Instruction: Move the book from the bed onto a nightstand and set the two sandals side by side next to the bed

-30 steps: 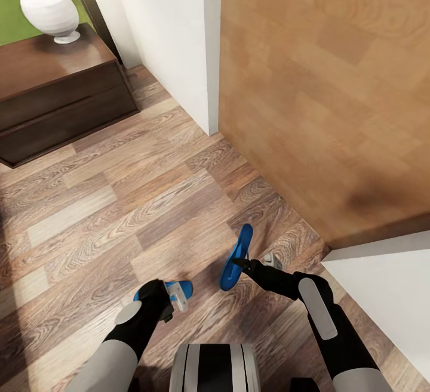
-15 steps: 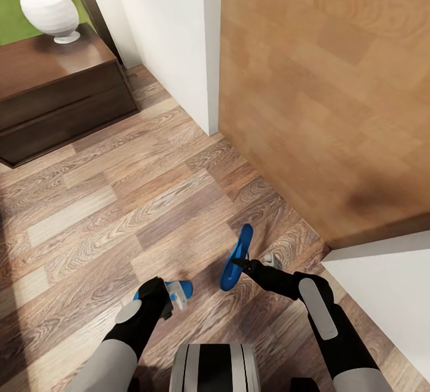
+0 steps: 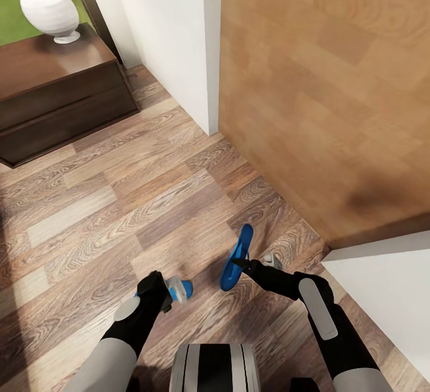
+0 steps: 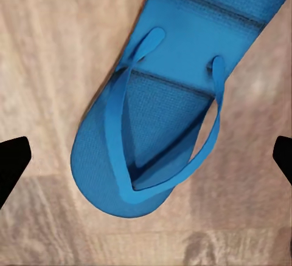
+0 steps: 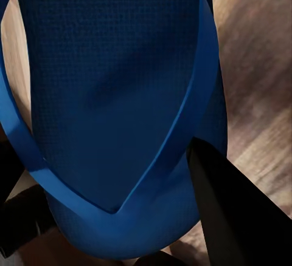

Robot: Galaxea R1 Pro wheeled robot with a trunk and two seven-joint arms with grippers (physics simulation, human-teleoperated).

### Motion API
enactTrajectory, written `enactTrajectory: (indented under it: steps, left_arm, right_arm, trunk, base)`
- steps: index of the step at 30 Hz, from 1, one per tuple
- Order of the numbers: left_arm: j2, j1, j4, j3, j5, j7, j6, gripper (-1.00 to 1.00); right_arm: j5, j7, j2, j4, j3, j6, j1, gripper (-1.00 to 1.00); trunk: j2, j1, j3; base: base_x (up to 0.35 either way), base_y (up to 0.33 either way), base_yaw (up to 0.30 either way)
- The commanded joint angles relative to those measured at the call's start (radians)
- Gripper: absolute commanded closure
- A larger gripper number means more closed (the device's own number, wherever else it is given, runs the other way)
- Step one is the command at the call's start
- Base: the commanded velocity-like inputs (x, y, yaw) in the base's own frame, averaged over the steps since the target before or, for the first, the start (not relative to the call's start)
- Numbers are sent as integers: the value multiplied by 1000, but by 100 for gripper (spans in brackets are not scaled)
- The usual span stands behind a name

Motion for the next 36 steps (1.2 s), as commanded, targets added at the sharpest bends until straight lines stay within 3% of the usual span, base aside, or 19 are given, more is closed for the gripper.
enactTrajectory:
  steps: [1, 4, 17, 21, 25, 36]
  left_arm:
    - [0, 0, -7, -1, -7, 2, 2, -100]
    - [-1, 0, -13, -1, -7, 42, 3, -100]
    - [-2, 0, -11, -2, -7, 72, 2, -100]
    - [-2, 0, 4, -2, -8, 162, 0, -100]
    - [-2, 0, 56, -3, -7, 211, 0, -100]
    - [-2, 0, 91, -4, -7, 228, 0, -100]
  right_arm:
    - [6, 4, 0, -1, -1, 4, -1, 100]
    - [6, 4, 0, -1, -1, 4, 0, 100]
    - [6, 4, 0, 0, -1, 5, -1, 100]
    - [6, 4, 0, 0, -1, 5, 0, 100]
    - [6, 4, 0, 0, -1, 5, 0, 100]
    - [6, 4, 0, 0, -1, 5, 0, 100]
  trunk:
    - [0, 0, -1]
    - [0, 0, -1]
    - [0, 0, -1]
    - [0, 0, -1]
    - [0, 0, -1]
    - [0, 0, -1]
  base:
    - [0, 0, 0]
    - [0, 0, 0]
    - [0, 0, 0]
    - [0, 0, 0]
    - [0, 0, 0]
    - [0, 0, 0]
